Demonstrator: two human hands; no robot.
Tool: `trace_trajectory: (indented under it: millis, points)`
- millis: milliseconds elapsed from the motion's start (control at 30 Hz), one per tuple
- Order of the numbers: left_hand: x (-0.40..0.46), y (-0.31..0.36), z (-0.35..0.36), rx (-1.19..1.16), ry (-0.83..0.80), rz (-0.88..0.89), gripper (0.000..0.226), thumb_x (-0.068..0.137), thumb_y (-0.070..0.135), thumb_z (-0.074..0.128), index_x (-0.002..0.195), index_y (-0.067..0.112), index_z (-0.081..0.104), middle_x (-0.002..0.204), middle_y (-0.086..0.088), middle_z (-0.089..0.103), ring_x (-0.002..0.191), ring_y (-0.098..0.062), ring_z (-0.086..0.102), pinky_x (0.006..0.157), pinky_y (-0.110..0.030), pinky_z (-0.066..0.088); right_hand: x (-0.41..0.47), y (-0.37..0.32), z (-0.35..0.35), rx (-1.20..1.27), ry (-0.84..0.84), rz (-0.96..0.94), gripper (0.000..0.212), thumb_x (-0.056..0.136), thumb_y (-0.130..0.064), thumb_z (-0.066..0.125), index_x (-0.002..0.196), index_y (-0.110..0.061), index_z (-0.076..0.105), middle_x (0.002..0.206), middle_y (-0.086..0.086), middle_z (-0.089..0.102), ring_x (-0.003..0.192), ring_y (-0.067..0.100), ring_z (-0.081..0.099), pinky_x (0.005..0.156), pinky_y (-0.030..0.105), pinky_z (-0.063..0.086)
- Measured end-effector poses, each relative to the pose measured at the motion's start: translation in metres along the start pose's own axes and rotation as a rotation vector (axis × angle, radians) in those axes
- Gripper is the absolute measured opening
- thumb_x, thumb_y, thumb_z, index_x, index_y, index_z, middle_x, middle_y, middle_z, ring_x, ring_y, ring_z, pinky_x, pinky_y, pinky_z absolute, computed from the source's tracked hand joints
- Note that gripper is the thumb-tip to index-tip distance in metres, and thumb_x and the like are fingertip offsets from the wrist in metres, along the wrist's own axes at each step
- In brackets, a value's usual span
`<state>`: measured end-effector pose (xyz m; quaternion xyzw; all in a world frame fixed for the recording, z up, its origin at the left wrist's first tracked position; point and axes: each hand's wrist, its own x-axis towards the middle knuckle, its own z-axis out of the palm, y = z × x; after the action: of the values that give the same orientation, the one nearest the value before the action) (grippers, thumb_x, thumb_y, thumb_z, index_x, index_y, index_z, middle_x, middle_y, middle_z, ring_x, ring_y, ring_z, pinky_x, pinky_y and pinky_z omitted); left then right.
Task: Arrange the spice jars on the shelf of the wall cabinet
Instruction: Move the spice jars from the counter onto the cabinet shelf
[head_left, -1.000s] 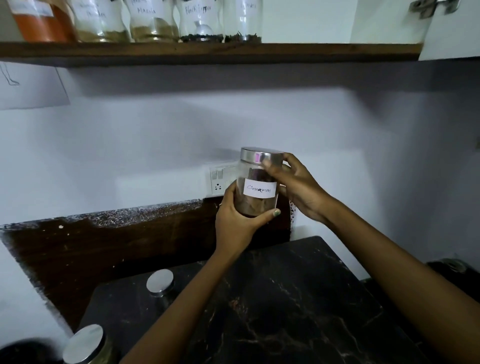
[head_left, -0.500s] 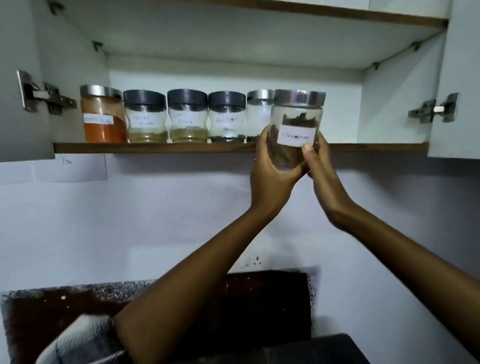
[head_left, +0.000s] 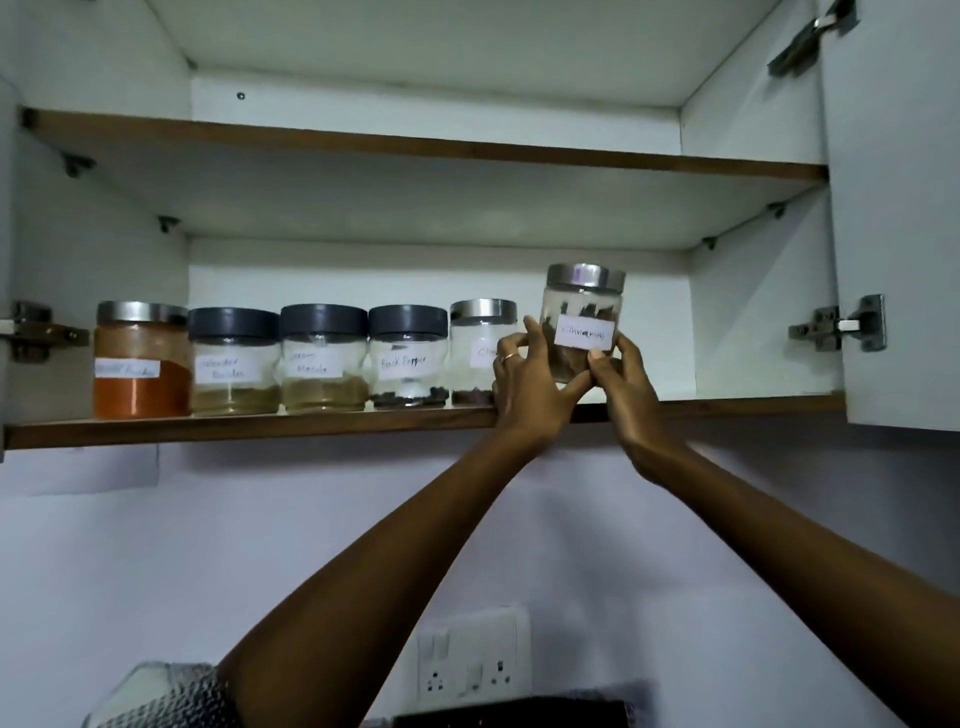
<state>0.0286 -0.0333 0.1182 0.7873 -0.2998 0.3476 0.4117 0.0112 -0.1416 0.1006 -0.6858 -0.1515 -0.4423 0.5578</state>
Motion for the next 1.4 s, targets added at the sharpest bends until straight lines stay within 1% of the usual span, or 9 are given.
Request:
trace_trajectory:
  millis: [133, 267, 333, 567, 800, 933, 1067, 1200, 1400]
  points:
    - [0.002, -0.006, 0.016, 0.093, 0.058, -0.032, 0.084, 0.087, 0.044, 0.059, 0.15, 0.011, 0.013, 0.144, -0.015, 0.027, 0.134, -0.029, 0.028, 0.11, -0.042, 0.031, 0.01, 0.023, 0.0, -0.252, 0.024, -0.082, 0.041, 0.098, -0.039, 0.038, 0.138, -0.029, 0.035, 0.111, -0.013, 0.056, 0.107, 0.005, 0.047, 0.102, 0.03, 0.017]
    - [-0.002, -0.012, 0.026, 0.204, 0.149, -0.039, 0.076, 0.091, 0.042, 0.053, 0.149, 0.011, 0.016, 0.144, -0.013, 0.032, 0.131, -0.027, 0.035, 0.111, -0.039, 0.029, 0.014, 0.038, 0.002, -0.405, 0.083, -0.173, 0.033, 0.098, -0.037, 0.038, 0.129, -0.027, 0.042, 0.088, -0.022, 0.055, 0.092, 0.001, 0.046, 0.084, 0.019, 0.01]
    - [-0.006, -0.014, 0.03, 0.234, 0.201, -0.023, 0.072, 0.092, 0.043, 0.049, 0.148, 0.011, 0.019, 0.145, -0.011, 0.034, 0.131, -0.025, 0.037, 0.111, -0.038, 0.026, 0.016, 0.041, 0.004, -0.447, 0.104, -0.179, 0.033, 0.097, -0.039, 0.038, 0.127, -0.027, 0.044, 0.081, -0.023, 0.055, 0.088, 0.002, 0.048, 0.086, 0.021, 0.011]
    - [-0.021, -0.028, 0.041, 0.386, 0.281, 0.109, 0.064, 0.095, 0.039, 0.045, 0.147, 0.007, 0.025, 0.149, -0.009, 0.037, 0.133, -0.021, 0.039, 0.111, -0.033, 0.021, 0.012, 0.05, 0.006, -0.686, 0.175, -0.248, 0.042, 0.096, -0.046, 0.035, 0.124, -0.019, 0.051, 0.092, -0.003, 0.066, 0.098, 0.018, 0.055, 0.098, 0.033, 0.021]
    - [-0.024, -0.032, 0.044, 0.451, 0.264, 0.134, 0.061, 0.096, 0.036, 0.047, 0.145, 0.004, 0.029, 0.148, -0.011, 0.039, 0.126, -0.025, 0.048, 0.109, -0.034, 0.025, 0.01, 0.055, 0.004, -0.779, 0.171, -0.289, 0.038, 0.094, -0.045, 0.035, 0.112, -0.018, 0.054, 0.083, -0.001, 0.064, 0.091, 0.02, 0.055, 0.082, 0.024, 0.016]
    - [-0.03, -0.035, 0.042, 0.498, 0.25, 0.186, 0.057, 0.098, 0.035, 0.043, 0.144, 0.003, 0.032, 0.148, -0.013, 0.038, 0.127, -0.024, 0.048, 0.108, -0.034, 0.026, 0.008, 0.054, 0.003, -0.808, 0.143, -0.275, 0.038, 0.093, -0.046, 0.038, 0.11, -0.017, 0.053, 0.085, 0.0, 0.065, 0.094, 0.022, 0.056, 0.091, 0.032, 0.024]
    - [-0.042, -0.037, 0.035, 0.484, 0.218, 0.253, 0.06, 0.096, 0.03, 0.049, 0.145, 0.004, 0.027, 0.152, -0.013, 0.03, 0.138, -0.024, 0.035, 0.113, -0.036, 0.021, -0.001, 0.05, 0.0, -0.756, 0.114, -0.27, 0.053, 0.093, -0.044, 0.044, 0.134, -0.009, 0.04, 0.115, 0.009, 0.063, 0.115, 0.027, 0.051, 0.107, 0.037, 0.023]
    - [-0.081, -0.038, 0.018, 0.369, 0.15, 0.33, 0.058, 0.092, 0.025, 0.053, 0.145, 0.011, 0.033, 0.15, -0.006, 0.036, 0.138, -0.018, 0.035, 0.107, -0.032, 0.024, -0.034, 0.051, -0.011, -0.724, 0.094, -0.268, 0.063, 0.094, -0.034, 0.049, 0.146, -0.007, 0.027, 0.153, 0.012, 0.028, 0.143, 0.026, 0.021, 0.115, 0.04, 0.012]
    - [-0.222, -0.087, -0.028, 0.286, -0.019, 0.292, 0.028, 0.088, 0.021, 0.055, 0.116, 0.025, 0.06, 0.111, 0.008, 0.062, 0.099, -0.008, 0.058, 0.08, -0.019, 0.037, -0.185, 0.072, 0.01, -0.532, 0.01, -0.177, 0.037, 0.087, -0.031, 0.043, 0.12, -0.017, 0.051, 0.119, 0.003, 0.056, 0.113, 0.022, 0.048, 0.086, 0.021, 0.017]
